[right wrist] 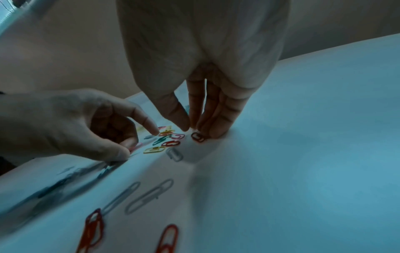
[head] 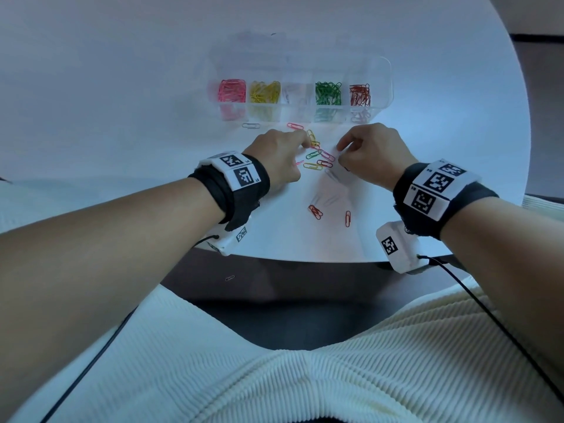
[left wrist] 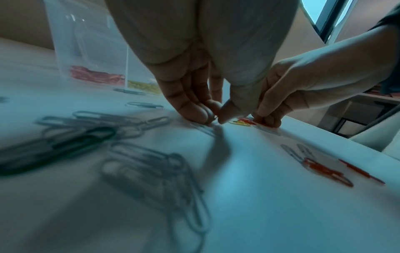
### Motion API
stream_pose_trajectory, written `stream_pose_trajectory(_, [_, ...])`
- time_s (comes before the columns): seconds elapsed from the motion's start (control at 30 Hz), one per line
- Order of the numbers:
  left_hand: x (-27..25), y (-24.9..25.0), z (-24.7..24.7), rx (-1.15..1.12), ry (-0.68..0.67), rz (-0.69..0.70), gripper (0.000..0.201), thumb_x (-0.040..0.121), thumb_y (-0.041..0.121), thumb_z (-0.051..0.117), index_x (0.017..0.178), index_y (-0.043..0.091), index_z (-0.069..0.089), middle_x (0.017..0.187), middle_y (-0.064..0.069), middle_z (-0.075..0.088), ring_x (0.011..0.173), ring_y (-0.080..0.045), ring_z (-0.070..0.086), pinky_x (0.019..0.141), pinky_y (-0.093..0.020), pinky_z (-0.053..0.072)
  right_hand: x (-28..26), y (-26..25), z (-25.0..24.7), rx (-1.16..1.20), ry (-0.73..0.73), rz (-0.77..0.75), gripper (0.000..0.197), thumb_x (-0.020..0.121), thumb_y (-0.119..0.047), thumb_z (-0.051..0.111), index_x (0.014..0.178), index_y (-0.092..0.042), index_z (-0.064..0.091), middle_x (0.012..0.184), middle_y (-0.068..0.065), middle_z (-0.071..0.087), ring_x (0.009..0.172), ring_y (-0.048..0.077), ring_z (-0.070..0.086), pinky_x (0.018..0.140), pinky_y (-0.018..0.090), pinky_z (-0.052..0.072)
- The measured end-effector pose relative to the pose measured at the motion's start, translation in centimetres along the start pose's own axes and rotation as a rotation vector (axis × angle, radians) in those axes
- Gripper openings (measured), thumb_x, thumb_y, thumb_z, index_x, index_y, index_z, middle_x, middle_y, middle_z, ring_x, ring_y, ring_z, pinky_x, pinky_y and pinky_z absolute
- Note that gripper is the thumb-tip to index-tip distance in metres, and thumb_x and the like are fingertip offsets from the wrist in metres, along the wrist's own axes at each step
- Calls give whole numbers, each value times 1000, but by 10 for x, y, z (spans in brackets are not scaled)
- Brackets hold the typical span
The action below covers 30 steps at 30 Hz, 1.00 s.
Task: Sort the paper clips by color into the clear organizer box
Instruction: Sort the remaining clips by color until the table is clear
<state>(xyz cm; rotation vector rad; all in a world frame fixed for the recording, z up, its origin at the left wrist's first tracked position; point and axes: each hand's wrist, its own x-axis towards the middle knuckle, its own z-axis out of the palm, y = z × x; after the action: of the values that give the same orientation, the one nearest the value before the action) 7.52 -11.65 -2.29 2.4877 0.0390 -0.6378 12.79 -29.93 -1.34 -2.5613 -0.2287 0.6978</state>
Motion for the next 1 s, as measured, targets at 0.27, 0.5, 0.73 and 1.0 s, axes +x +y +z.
stream_pose_trajectory(0.27, [7,2,-18,-117,206,-44,17,85,8,55,82,9,72,83,1,59,80,-12,52,70,-20,38,4,4,6,-25,26,-95,22,84,-24,75,105,-18,74,87,3,70,72,14,57,59,17,38])
stream_pose_trajectory(0.5, [12,-3,-15,-189,207,-121,23,90,6,39,72,8,53,80,-9,57,74,-25,47,60,-27,34,3,2,10,-50,71,-150,19,91,-30,66,100,-19,78,92,2,74,82,15,62,71,25,46])
stream_pose_trajectory(0.73, [9,-13,-16,-5,152,-49,36,94,25,45,128,28,56,109,-11,65,102,-32,59,88,-36,48,5,-1,13,-143,62,-96,9,82,-21,69,85,-23,78,81,2,73,73,22,65,66,30,55])
stream_pose_trajectory(1.0, [11,-20,-18,103,155,-6,32,101,23,44,127,22,62,125,-12,63,111,-33,58,94,-38,48,5,-4,4,-108,-45,-123,9,88,-14,62,87,-16,70,77,-5,65,75,11,57,65,20,43])
